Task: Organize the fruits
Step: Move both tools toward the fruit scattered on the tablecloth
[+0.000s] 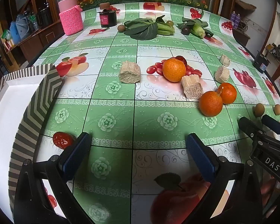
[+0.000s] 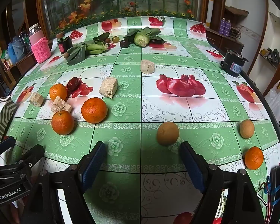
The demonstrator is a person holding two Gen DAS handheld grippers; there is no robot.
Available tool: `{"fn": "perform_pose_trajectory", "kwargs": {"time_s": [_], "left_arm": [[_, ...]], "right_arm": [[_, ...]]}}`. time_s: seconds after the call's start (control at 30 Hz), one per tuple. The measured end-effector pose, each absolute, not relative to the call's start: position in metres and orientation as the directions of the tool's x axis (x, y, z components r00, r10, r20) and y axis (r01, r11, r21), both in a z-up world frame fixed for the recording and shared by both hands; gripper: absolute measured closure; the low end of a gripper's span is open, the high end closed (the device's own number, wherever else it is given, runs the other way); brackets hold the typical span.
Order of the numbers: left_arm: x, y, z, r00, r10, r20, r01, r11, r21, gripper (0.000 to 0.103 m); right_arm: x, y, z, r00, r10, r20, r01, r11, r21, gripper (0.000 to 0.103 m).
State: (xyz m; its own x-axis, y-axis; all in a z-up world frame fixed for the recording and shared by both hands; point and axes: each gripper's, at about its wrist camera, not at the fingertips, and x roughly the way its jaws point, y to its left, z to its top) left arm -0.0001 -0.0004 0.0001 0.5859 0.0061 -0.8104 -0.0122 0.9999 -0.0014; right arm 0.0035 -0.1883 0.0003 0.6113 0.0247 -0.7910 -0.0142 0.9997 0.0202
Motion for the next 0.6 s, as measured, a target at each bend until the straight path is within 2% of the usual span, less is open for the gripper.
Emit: {"fn": "perform_pose_trajectory", "kwargs": {"time_s": [0.2,0.23,0.27,0.33,0.43,0.6], "left_arm": [[-0.009,-0.001,0.003,0.580,-0.012,-0.815,0.000,1.000,-0.014,0.000],[-0.013,0.000,0.006,0.584,-0.023,-0.811,0.005,1.000,-0.025,0.000],[-0.017,0.001,0.009,0.593,-0.029,-0.805,0.006,0.999,-0.032,0.000],[-0.024,0.007,0.018,0.615,-0.025,-0.788,0.000,0.999,-0.032,0.000],[-0.032,0.006,0.030,0.646,-0.029,-0.763,0.010,1.000,-0.029,0.000],[-0.050,0.005,0.047,0.700,-0.022,-0.714,0.027,1.000,-0.004,0.000]], "right_arm": [[0.002,-0.188,0.001,0.609,0.032,-0.792,-0.025,0.999,0.021,0.023],[0.000,-0.187,0.001,0.610,0.034,-0.791,-0.030,0.999,0.019,0.027],[-0.002,-0.187,0.003,0.614,0.045,-0.788,-0.035,0.999,0.030,0.038],[-0.009,-0.195,0.007,0.619,0.109,-0.778,-0.048,0.994,0.101,0.045],[-0.018,-0.196,0.013,0.636,0.181,-0.750,-0.057,0.980,0.189,0.046],[-0.040,-0.182,0.032,0.693,0.145,-0.707,-0.094,0.989,0.111,0.046]]}}
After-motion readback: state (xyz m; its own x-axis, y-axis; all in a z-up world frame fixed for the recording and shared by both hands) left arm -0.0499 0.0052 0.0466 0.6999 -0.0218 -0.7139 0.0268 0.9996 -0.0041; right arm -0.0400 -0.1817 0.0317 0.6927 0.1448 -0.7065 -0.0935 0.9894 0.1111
